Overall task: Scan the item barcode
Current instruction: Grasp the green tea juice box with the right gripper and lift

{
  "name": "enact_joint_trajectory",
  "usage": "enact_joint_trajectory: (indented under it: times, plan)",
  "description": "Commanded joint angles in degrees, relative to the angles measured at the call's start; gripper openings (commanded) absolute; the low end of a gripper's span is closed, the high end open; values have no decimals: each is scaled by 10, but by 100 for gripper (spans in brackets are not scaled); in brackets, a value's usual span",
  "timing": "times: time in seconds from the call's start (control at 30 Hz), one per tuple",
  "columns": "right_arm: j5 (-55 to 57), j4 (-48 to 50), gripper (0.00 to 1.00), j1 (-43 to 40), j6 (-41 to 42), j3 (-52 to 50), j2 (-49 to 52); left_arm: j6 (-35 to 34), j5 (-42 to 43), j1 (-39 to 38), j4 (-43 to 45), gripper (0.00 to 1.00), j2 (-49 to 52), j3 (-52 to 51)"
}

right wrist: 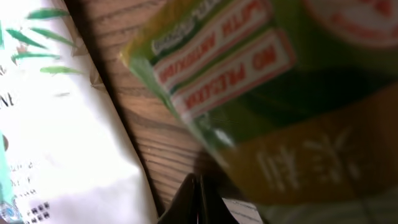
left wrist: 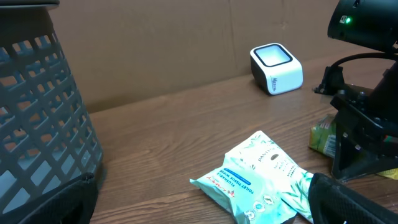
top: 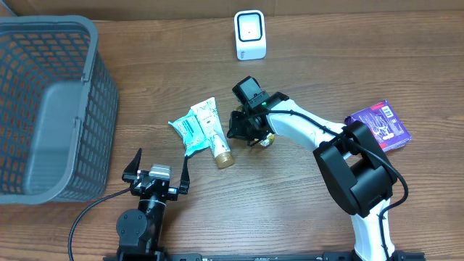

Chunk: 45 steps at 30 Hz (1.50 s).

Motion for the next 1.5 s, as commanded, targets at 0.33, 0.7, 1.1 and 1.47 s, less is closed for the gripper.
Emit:
enact_joint_trajectory:
  times: [0.33,0.7,1.1,1.47]
  plan:
    - [37,-254,63,-60,-257,199,-71,-2,0,3,-1,100,-3,-2]
    - [-102,-279,83,-129,-457,80,-71,-2,0,3,-1,99,-3,-2]
    - [-110,-142,77,-116,-478,-40,-71,-2,0,3,-1,100,-3,-2]
    - [-84,-89,49,-116,-477,-64,-70,-2,0,3,-1,100,-3,-2]
